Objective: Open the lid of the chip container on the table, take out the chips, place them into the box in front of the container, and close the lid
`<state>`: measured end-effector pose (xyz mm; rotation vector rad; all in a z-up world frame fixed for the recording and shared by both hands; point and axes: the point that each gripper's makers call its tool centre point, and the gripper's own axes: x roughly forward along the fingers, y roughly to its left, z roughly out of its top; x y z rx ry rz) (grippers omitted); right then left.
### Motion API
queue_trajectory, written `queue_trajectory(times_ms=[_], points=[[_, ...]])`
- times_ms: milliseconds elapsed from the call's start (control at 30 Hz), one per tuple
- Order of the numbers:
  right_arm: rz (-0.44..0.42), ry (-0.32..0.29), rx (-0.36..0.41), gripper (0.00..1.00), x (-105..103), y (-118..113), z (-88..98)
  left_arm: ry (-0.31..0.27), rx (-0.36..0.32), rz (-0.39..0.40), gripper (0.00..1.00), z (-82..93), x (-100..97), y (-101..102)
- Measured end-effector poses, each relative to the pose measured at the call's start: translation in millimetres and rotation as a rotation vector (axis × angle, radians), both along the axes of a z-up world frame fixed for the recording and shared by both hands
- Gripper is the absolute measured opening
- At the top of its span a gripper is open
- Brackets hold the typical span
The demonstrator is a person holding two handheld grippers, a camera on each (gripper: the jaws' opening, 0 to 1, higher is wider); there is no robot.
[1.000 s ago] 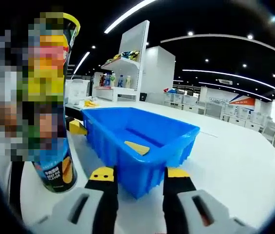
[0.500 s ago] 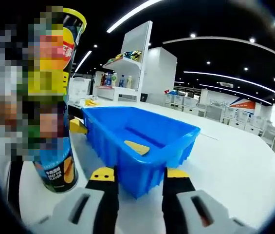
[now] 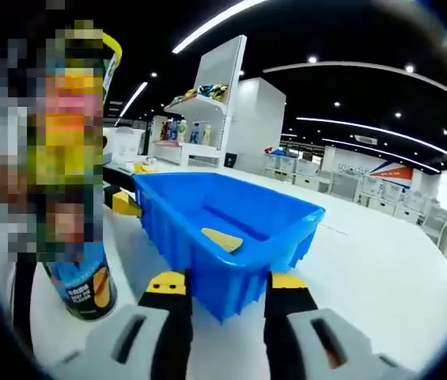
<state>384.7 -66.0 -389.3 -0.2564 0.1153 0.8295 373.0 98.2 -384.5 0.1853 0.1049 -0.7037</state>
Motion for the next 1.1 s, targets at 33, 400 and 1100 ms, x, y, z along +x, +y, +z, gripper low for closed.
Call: queue_trajectory(times_ms=[33, 400, 1100], points=[[-0.001, -0.007, -0.002, 0.33, 1.9, 0.3, 0.9, -0.010, 0.006, -0.002, 0.38, 2.2, 2.3, -0.2], [-0.002, 0.002, -0.008, 0.33, 42.7, 3.2, 8.7, -0.005, 0.021, -0.001, 0.38, 7.7, 41.7, 2.8], [-0.023, 0.033, -0.062, 0.33, 92.7, 0.4, -10.4, 0.035, 0.086, -0.006, 0.38, -11.2, 92.0, -1.9]])
